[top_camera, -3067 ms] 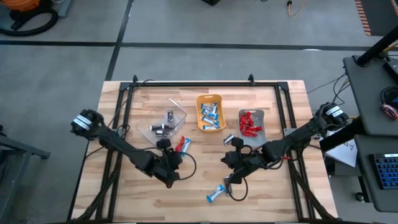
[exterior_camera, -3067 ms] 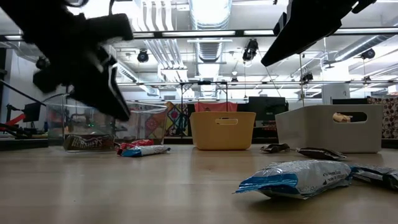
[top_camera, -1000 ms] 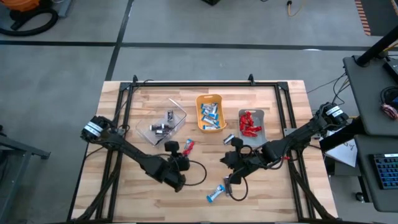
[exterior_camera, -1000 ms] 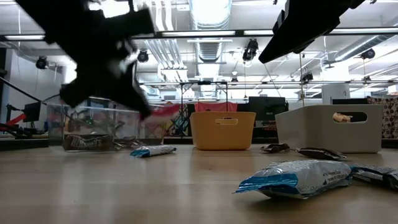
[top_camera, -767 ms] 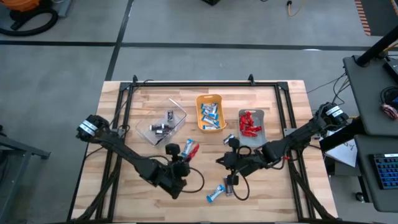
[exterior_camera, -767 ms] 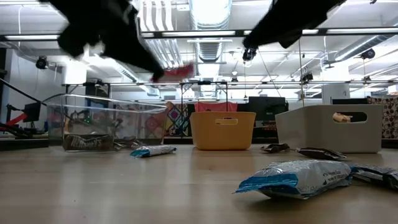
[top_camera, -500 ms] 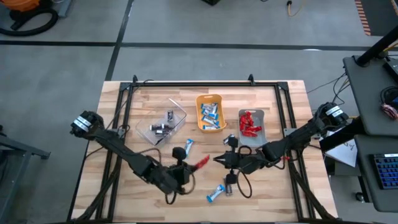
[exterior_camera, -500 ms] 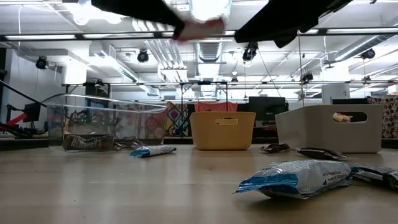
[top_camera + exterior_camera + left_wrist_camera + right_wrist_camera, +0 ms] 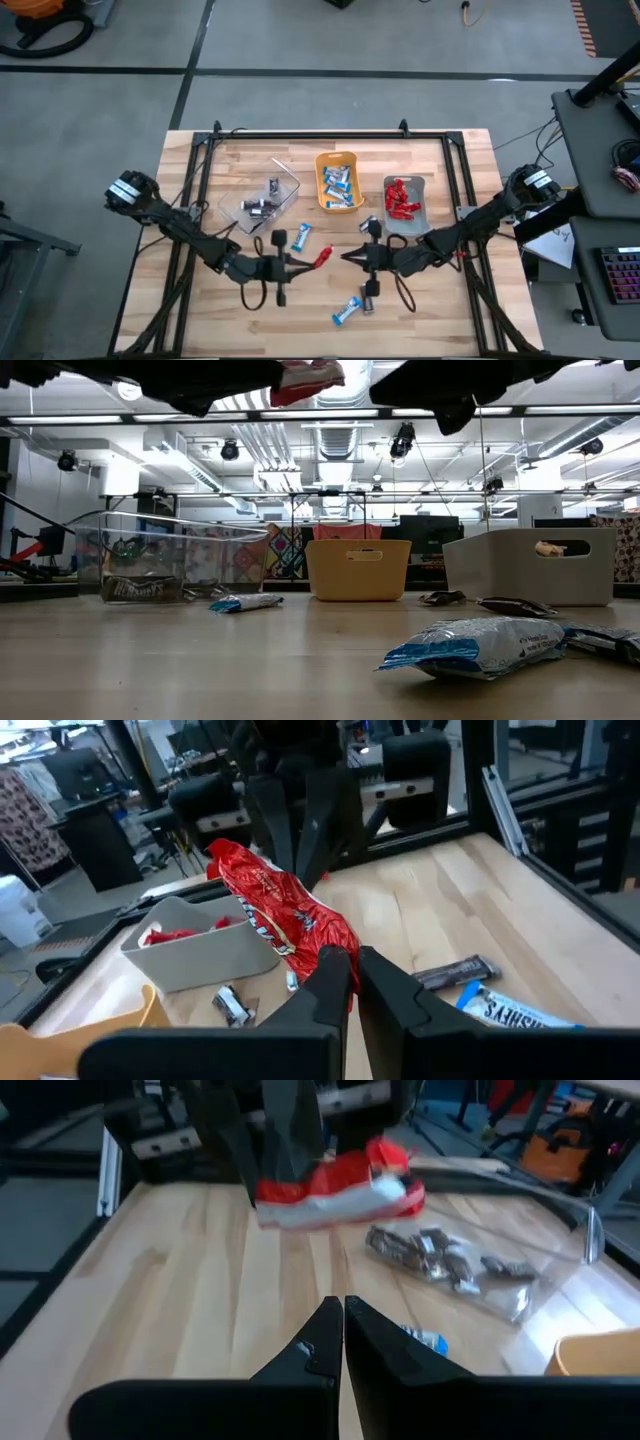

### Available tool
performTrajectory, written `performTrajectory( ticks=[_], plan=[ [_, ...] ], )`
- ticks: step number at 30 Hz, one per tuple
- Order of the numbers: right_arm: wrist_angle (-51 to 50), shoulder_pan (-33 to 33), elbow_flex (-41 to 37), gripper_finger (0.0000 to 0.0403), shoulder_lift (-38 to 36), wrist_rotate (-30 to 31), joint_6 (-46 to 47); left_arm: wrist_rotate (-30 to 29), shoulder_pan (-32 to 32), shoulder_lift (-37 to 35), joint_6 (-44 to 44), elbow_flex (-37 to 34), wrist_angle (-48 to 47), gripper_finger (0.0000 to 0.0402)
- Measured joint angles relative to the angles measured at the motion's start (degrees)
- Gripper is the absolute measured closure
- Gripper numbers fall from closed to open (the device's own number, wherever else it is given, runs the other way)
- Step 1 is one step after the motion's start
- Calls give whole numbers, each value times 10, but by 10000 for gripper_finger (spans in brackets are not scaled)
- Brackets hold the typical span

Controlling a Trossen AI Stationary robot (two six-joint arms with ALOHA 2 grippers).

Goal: Organize candy in baskets
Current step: Put the red chocolate into the gray bin

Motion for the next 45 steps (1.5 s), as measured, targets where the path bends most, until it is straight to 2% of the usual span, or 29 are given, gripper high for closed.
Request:
performTrajectory(
  ticks=[4, 7, 20, 23, 26, 30, 34, 37, 45],
  plan=[
    [8, 0, 3, 387, 0, -10, -27, 1, 0, 2, -21, -10, 6, 401],
    [21, -3, 4, 363, 0, -34, -35, 2, -1, 3, -35, -14, 6, 401],
    [61, -37, 5, 168, 0, -55, -18, 27, -1, 31, -52, 2, 6, 401],
    [64, -49, 5, 138, 0, -98, -12, 27, -1, 53, -48, 20, 6, 401],
    [63, -62, 5, 126, 0, -160, 9, 26, -1, 69, -31, 39, 9, 401],
    [59, -66, 5, 134, 0, -201, 16, 24, -1, 81, -11, 58, 10, 401],
    [59, -65, 5, 167, 0, -206, 12, 24, -1, 82, -6, 65, 11, 401],
    [60, -65, 5, 212, 0, -204, 12, 24, -1, 82, -6, 64, 12, 401],
    [60, -65, 5, 364, 0, -205, -1, 23, -1, 82, -8, 63, 12, 401]
  ],
)
